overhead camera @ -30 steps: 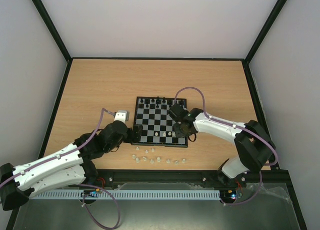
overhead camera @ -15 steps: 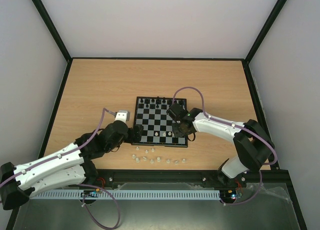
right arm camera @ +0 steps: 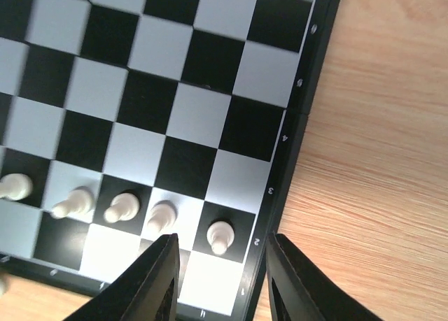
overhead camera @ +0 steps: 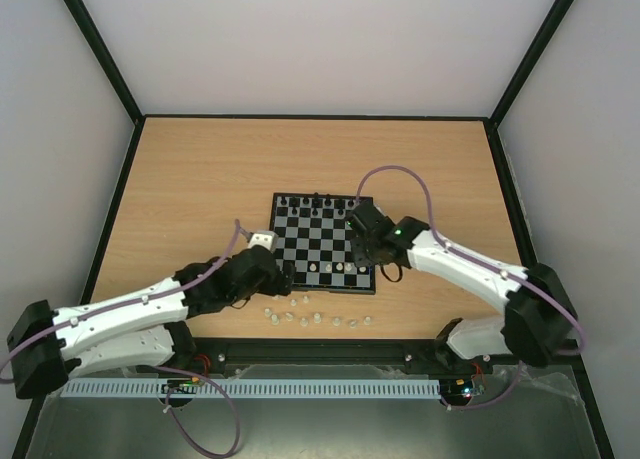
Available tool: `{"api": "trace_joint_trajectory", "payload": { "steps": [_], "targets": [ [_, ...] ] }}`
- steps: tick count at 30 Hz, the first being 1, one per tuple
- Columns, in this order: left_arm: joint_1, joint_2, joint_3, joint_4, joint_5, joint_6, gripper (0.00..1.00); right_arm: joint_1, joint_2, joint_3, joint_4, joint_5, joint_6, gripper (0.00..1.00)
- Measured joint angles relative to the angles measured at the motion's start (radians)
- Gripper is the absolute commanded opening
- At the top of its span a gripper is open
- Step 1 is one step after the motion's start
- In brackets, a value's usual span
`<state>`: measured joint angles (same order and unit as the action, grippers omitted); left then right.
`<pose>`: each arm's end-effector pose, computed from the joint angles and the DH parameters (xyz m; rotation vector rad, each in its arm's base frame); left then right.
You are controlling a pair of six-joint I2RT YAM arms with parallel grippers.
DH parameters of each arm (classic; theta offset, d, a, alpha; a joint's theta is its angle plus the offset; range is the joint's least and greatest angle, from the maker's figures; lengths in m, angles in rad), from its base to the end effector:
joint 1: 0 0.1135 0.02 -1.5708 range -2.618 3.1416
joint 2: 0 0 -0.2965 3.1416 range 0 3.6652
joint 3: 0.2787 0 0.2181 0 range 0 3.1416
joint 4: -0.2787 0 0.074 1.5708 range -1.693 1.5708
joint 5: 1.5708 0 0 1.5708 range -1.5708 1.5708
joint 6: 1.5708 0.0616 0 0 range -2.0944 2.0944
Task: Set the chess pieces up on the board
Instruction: Place the chess piece on the chessboard, then pick up the chess piece at the center of the board.
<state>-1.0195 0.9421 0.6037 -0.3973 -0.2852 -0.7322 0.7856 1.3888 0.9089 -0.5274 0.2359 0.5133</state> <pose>0.0996 -0.1289 0.2510 0.1872 2.3333 -0.5812 0.1880 0.1677 0.2483 -0.2591 2.5353 0.2055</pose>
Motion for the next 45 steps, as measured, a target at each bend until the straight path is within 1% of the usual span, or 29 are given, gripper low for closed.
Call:
{"api": "trace_joint_trajectory", "payload": {
  "steps": [2, 4, 7, 10, 12, 18, 21, 23, 29, 34, 38, 42, 45],
  "targets": [
    [-0.038, 0.043, 0.002, -0.002, 0.003, -0.001, 0.98, 0.0, -0.066, 0.0, -0.011, 0.003, 0.003, 0.36],
    [-0.084, 0.094, 0.007, -0.005, 0.003, -0.005, 0.95, 0.0, -0.134, 0.001, -0.024, 0.005, 0.006, 0.36],
    [-0.149, 0.195, 0.032, -0.01, 0.002, -0.014, 0.85, 0.0, -0.22, 0.003, -0.042, 0.004, 0.007, 0.36],
    [-0.202, 0.297, 0.074, -0.011, -0.005, -0.023, 0.73, 0.0, -0.271, 0.01, -0.057, 0.002, 0.007, 0.36],
    [-0.228, 0.365, 0.11, -0.013, -0.008, -0.014, 0.67, 0.0, -0.293, 0.011, -0.064, 0.001, 0.007, 0.36],
    [-0.239, 0.503, 0.19, -0.006, -0.01, 0.005, 0.53, 0.0, -0.31, 0.011, -0.077, -0.01, 0.006, 0.36],
    [-0.239, 0.544, 0.206, -0.002, -0.005, 0.016, 0.41, 0.0, -0.31, 0.011, -0.078, -0.016, 0.006, 0.36],
    [-0.239, 0.564, 0.209, -0.002, 0.0, 0.021, 0.36, 0.0, -0.31, 0.011, -0.078, -0.021, 0.005, 0.36],
    [-0.239, 0.613, 0.216, -0.002, 0.023, 0.037, 0.31, 0.0, -0.317, 0.011, -0.077, -0.029, 0.0, 0.36],
    [-0.239, 0.629, 0.216, 0.0, 0.027, 0.04, 0.3, 0.0, -0.317, 0.011, -0.078, -0.035, -0.002, 0.36],
    [-0.237, 0.64, 0.216, 0.003, 0.031, 0.042, 0.21, 0.0, -0.317, 0.011, -0.077, -0.041, -0.006, 0.36],
    [-0.225, 0.643, 0.216, 0.007, 0.033, 0.048, 0.19, 0.0, -0.317, 0.011, -0.077, -0.045, -0.008, 0.36],
    [-0.219, 0.644, 0.216, 0.01, 0.034, 0.05, 0.14, 0.0, -0.317, 0.011, -0.077, -0.046, -0.009, 0.36]
  ]
}}
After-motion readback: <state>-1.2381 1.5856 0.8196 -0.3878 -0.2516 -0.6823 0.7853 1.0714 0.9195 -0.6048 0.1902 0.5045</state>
